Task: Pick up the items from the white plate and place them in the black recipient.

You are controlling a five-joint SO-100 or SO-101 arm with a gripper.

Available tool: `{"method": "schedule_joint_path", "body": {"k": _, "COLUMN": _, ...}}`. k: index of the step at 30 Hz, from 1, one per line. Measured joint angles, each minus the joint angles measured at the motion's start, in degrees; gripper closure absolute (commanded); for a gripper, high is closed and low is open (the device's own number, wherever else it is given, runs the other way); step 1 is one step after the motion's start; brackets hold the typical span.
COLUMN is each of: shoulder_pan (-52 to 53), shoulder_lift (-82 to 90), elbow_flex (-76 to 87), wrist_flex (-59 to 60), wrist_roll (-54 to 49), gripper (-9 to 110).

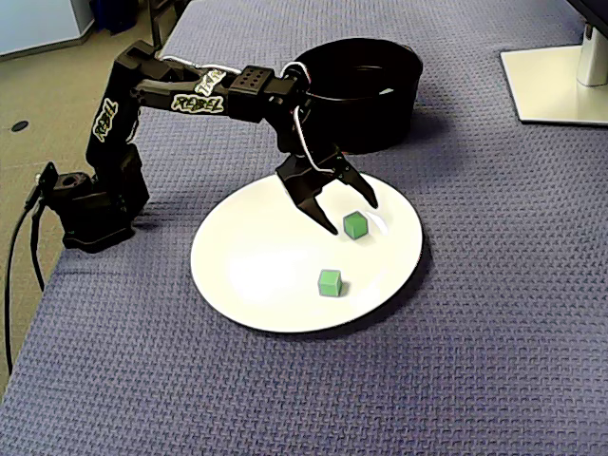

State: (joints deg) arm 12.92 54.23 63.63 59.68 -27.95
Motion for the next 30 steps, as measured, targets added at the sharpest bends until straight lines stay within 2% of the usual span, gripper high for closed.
{"method": "schedule_joint_path", "body": {"k": 6, "shoulder_pan": -1.8, "shoulder_lift": -1.6, "elbow_flex": 0.0, "wrist_flex": -2.0, "wrist_roll": 0.0, "gripper": 87}}
{"method": "schedule_joint_path", "body": {"k": 12, "shoulder_pan": -1.8, "shoulder_lift": -1.9, "elbow_flex": 1.0, "wrist_flex": -4.7, "wrist_roll": 0.8, "gripper": 101}}
{"method": "schedule_joint_path", "body": {"k": 20, "shoulder_pan": -2.5, "shoulder_lift": 0.0, "elbow_flex": 4.0, "wrist_flex": -5.7, "wrist_roll": 2.1, "gripper": 101}}
{"method": "schedule_joint_path", "body": {"k": 24, "shoulder_pan": -1.3, "shoulder_lift": 9.3, "elbow_flex": 5.6, "wrist_flex": -5.3, "wrist_roll": 5.4, "gripper": 102}}
{"method": "schedule_joint_path", "body": {"k": 30, "shoulder_pan": -1.2, "shoulder_lift": 33.7, "elbow_flex": 3.4, "wrist_flex": -6.0, "wrist_roll": 12.2, "gripper": 101}}
